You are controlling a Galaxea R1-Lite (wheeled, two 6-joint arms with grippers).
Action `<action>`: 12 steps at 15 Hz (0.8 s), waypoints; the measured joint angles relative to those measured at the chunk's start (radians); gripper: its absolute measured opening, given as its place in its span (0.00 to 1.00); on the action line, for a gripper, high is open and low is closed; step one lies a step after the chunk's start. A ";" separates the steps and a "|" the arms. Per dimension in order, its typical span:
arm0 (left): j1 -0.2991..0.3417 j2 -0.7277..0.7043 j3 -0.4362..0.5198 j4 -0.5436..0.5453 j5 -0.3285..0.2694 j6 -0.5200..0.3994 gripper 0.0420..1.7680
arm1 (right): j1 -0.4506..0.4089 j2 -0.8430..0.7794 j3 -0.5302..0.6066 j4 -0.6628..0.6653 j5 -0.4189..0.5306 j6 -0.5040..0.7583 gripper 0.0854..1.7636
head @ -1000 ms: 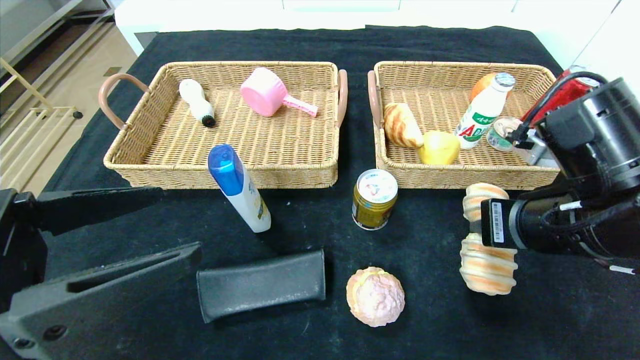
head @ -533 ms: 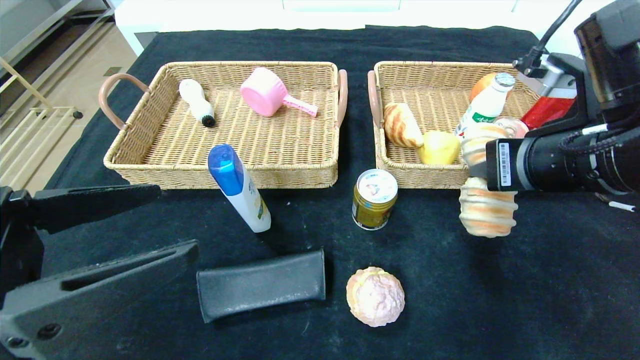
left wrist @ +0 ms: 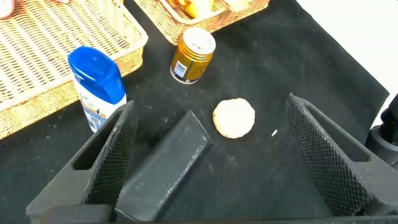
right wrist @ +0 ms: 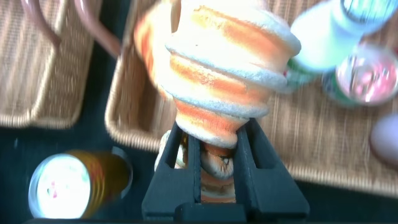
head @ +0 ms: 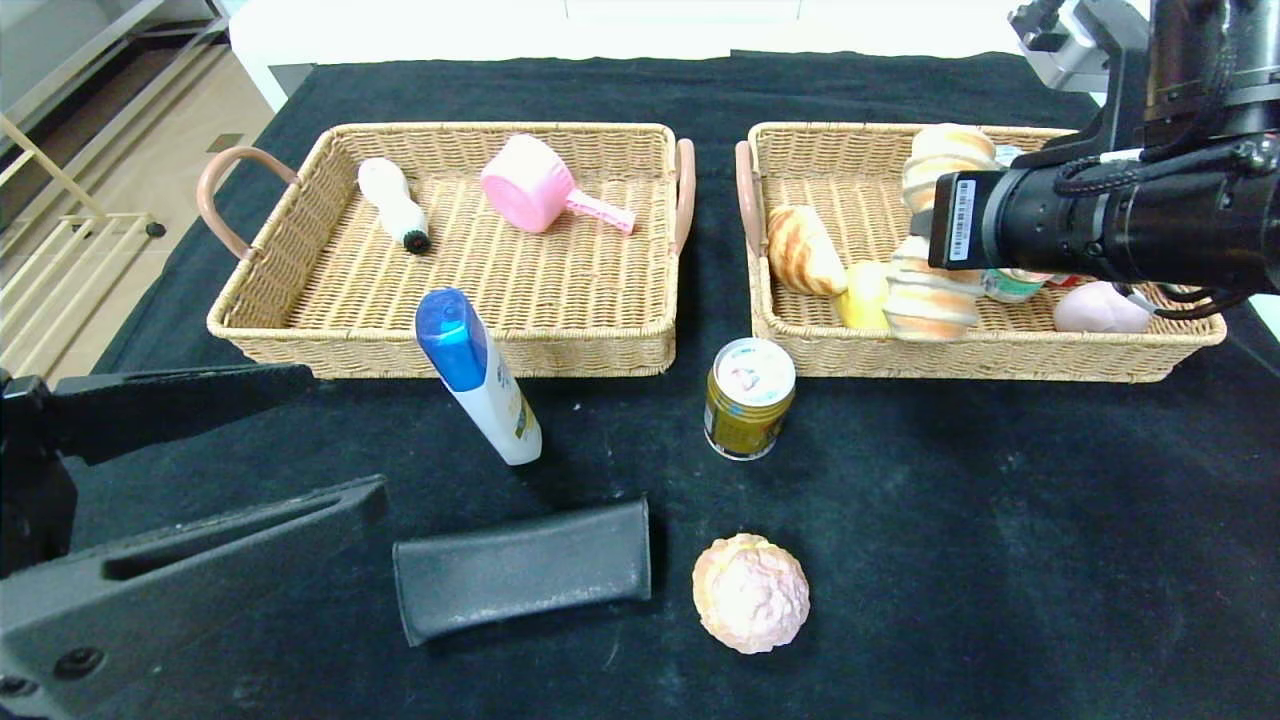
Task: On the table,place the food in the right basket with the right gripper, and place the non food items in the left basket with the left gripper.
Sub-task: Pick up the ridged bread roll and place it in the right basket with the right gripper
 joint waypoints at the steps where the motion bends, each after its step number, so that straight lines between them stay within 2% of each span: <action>1: 0.000 0.000 0.000 0.000 0.000 0.000 0.97 | -0.004 0.013 0.000 -0.052 0.000 -0.017 0.19; 6: 0.000 0.000 0.002 0.000 0.000 0.001 0.97 | -0.023 0.065 0.001 -0.224 0.000 -0.095 0.18; 12: 0.000 0.003 0.003 0.000 0.000 0.001 0.97 | -0.062 0.118 -0.014 -0.347 0.002 -0.115 0.18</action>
